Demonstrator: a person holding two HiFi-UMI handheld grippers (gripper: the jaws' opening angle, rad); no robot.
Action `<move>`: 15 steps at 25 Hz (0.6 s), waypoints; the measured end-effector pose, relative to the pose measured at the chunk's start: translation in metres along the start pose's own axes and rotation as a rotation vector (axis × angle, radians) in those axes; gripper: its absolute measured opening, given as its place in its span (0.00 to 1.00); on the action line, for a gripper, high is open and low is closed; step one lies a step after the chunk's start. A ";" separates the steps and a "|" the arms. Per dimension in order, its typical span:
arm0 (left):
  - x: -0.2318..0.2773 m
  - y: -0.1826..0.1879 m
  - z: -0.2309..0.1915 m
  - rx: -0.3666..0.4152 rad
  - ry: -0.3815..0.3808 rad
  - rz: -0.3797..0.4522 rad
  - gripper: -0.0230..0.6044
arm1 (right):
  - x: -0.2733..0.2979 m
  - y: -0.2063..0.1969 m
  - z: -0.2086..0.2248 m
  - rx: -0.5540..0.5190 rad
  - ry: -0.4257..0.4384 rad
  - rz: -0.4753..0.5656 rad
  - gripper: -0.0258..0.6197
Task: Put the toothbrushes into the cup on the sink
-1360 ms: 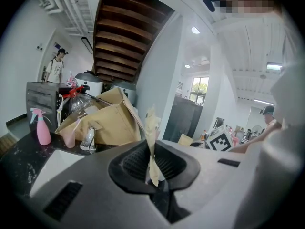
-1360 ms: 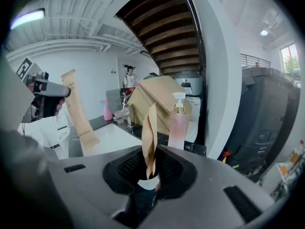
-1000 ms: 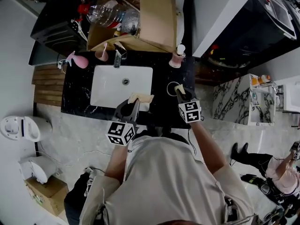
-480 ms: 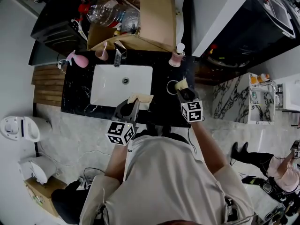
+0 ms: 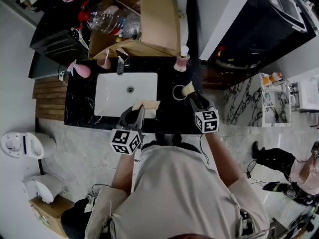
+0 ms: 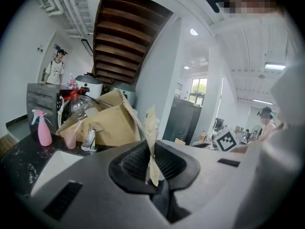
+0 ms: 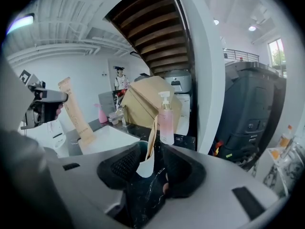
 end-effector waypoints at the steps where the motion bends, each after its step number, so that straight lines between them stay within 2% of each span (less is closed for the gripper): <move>1: 0.001 0.001 0.001 0.004 -0.003 -0.001 0.09 | -0.003 0.000 0.001 0.002 0.001 -0.003 0.30; 8: 0.013 0.007 0.010 0.034 -0.037 -0.011 0.09 | -0.026 -0.003 0.007 0.020 -0.004 -0.007 0.21; 15: 0.031 0.016 0.024 0.065 -0.085 -0.018 0.09 | -0.043 -0.006 0.010 0.048 -0.022 -0.010 0.19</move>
Point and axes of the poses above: the fingertips, and each gripper's own axes: x forward along the fingers, z to its right, y out of its top, the point moved 5 cm from there along -x, backward along the fingers, and after that the axes turned 13 degrees about -x, right-handed, at the moved point
